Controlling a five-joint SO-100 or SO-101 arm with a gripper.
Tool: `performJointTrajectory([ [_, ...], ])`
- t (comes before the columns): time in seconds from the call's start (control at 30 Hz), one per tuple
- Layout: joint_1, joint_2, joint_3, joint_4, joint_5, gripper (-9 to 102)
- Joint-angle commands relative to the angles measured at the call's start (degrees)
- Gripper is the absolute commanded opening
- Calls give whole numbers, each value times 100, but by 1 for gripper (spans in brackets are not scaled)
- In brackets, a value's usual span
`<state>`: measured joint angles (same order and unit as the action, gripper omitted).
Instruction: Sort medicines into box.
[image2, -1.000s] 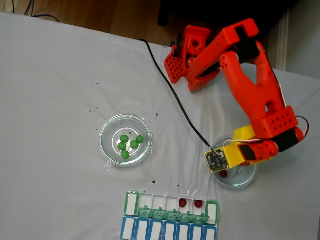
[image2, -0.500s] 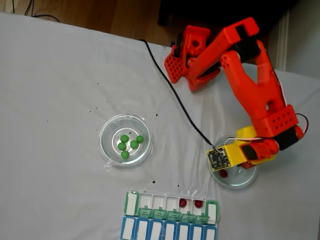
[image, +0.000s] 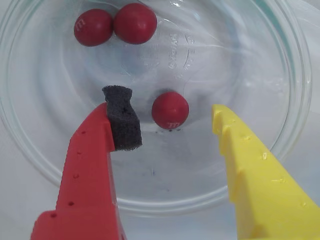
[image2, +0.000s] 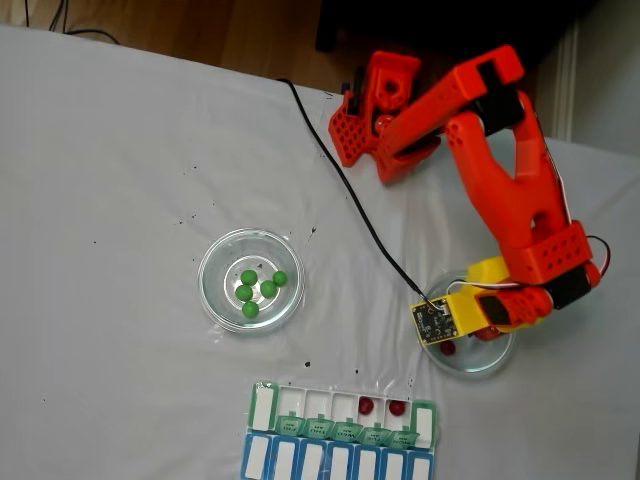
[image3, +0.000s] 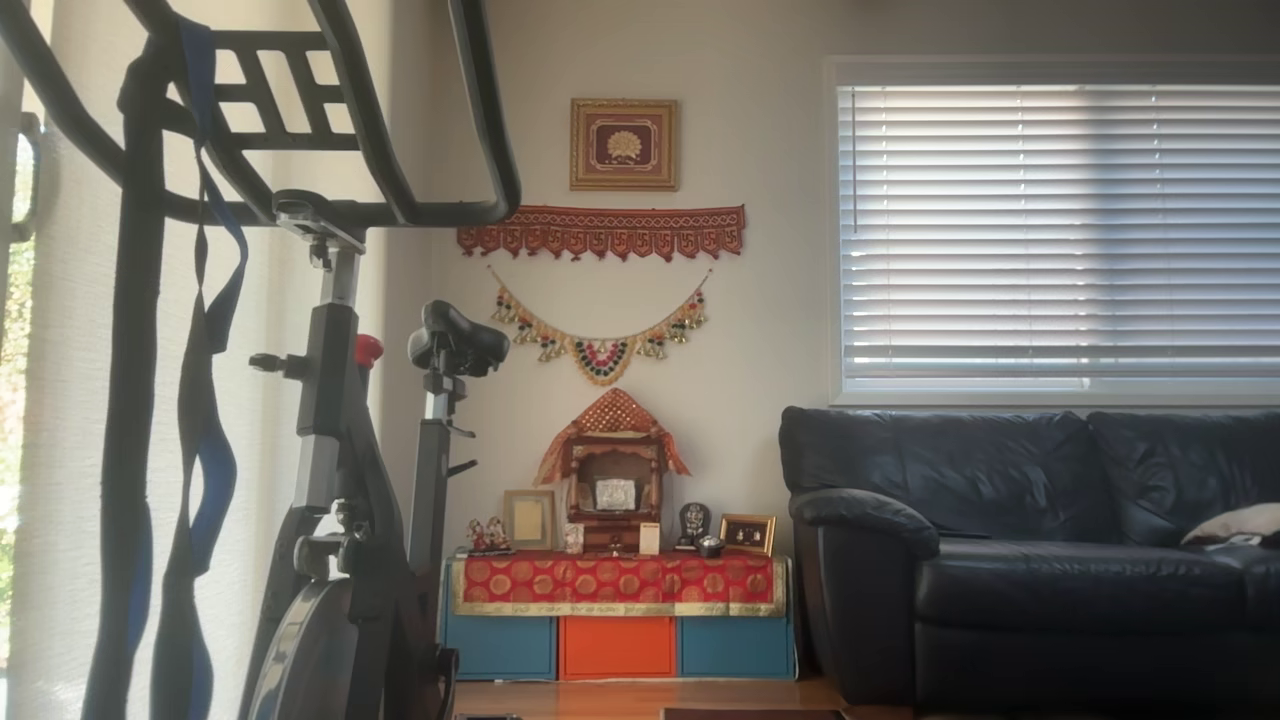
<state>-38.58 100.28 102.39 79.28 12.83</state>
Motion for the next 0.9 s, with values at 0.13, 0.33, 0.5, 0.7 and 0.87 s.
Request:
performJointTrajectory([
  [0.13, -9, -97, -387, 185, -26, 29],
  [0.33, -26, -308, -721, 554, -141, 28],
  [0.5, -114, -97, -729, 756, -132, 29],
  [0.7, -255, 220, -624, 853, -290, 25],
  [0.87, -255, -264, -932, 993, -545, 21],
])
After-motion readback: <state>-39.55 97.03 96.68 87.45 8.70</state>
